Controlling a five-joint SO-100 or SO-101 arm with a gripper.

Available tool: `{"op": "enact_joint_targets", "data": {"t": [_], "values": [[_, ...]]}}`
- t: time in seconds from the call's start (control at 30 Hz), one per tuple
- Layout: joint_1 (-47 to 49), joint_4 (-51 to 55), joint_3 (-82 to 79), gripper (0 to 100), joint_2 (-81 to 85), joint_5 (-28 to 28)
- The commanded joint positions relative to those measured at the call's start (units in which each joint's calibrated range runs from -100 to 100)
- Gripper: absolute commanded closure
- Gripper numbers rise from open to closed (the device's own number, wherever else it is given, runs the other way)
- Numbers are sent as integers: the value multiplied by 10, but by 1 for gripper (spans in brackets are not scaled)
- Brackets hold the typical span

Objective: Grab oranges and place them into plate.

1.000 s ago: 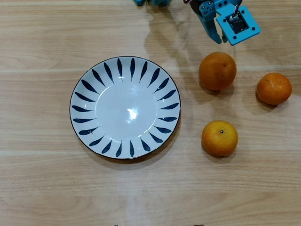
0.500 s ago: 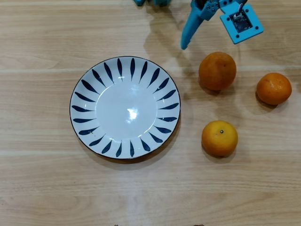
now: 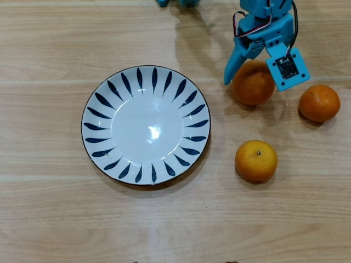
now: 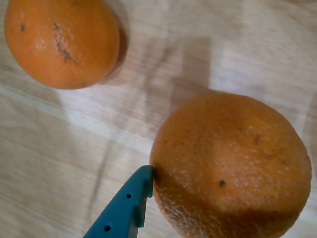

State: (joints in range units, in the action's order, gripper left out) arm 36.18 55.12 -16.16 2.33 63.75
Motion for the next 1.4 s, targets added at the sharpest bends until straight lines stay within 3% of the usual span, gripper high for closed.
{"op": "enact_joint_targets", "data": {"t": [0.0,0.2,0.3,0.43,0.77,1.2,1.37], "values": [[1,-10,2,59,-22,2],[18,-15,-3,59,-50,37],[22,-31,-9,59,-55,39],[24,-58,-19,70,-59,40],[12,-48,11,70,-40,33],[-114,-47,-23,70,136,-94],[-216,-50,-94,70,225,-170]]}}
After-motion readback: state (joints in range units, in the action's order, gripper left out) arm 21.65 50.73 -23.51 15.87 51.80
